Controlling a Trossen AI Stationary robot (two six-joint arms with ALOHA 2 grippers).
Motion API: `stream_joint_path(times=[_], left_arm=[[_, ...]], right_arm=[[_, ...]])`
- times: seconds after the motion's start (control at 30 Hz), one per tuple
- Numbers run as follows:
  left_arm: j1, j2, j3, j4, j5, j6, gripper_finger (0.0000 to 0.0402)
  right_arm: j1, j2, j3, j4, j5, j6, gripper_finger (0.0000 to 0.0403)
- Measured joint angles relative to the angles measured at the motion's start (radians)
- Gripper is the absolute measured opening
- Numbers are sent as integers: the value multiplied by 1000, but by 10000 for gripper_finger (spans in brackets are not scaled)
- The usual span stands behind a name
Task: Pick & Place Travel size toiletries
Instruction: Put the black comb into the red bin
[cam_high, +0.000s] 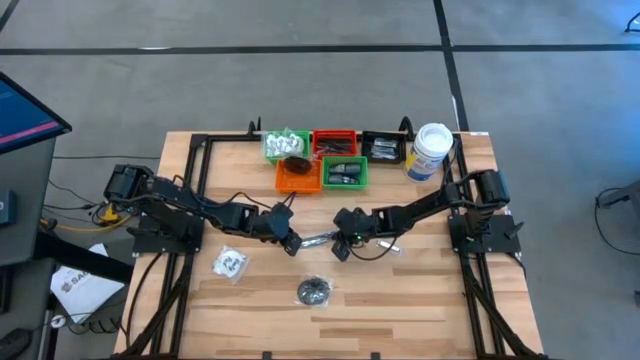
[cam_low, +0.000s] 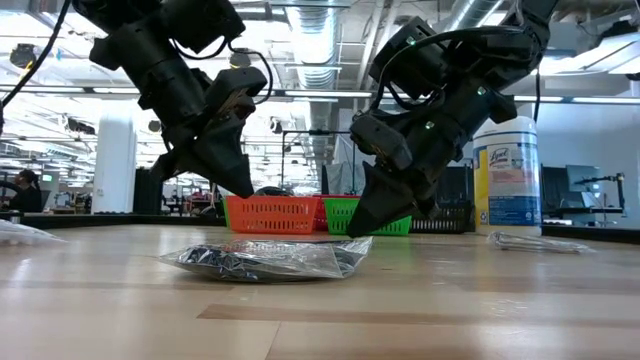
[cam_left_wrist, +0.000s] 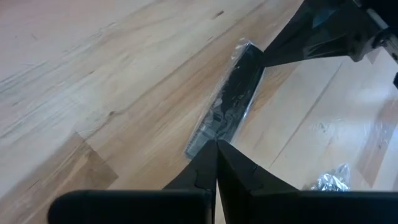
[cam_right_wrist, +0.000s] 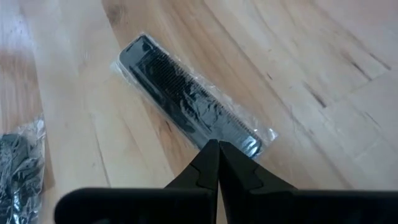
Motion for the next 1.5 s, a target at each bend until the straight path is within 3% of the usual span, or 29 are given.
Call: stream_joint_path(times=[1.5], left_arm=[[0, 0, 0, 30, -1, 0, 1]], right_arm=[[79, 2, 0, 12, 85, 71, 0]])
